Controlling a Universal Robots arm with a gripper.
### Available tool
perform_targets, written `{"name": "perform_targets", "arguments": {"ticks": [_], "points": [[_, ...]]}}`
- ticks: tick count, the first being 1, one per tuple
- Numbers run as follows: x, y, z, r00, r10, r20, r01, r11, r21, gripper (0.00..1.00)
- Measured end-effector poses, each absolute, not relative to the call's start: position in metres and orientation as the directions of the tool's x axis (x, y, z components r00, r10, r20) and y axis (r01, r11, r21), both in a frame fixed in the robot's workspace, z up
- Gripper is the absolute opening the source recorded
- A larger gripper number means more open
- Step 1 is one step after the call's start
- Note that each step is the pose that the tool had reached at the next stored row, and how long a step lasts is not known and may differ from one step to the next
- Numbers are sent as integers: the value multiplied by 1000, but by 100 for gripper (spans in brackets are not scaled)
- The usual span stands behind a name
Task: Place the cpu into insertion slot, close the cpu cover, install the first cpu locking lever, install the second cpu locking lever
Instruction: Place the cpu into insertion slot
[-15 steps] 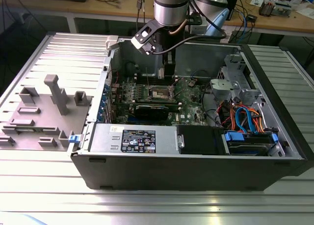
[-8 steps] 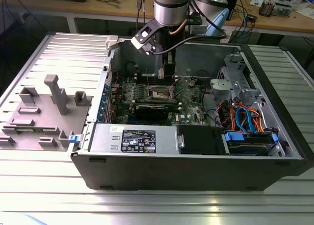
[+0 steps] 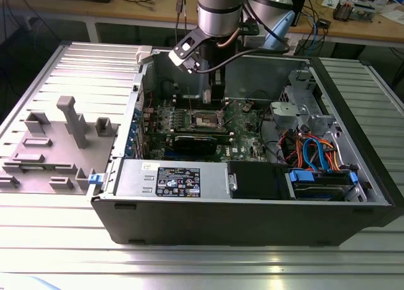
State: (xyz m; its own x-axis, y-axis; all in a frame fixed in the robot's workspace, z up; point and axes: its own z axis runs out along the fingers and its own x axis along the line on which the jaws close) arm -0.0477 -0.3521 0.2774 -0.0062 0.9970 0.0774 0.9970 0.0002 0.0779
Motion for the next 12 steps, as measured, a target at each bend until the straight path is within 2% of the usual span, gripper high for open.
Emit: {"name": "perform_targets", "arguments": {"ticks": [12], "points": [[-51, -354, 249, -12, 997, 77, 997, 5, 78, 54]]}}
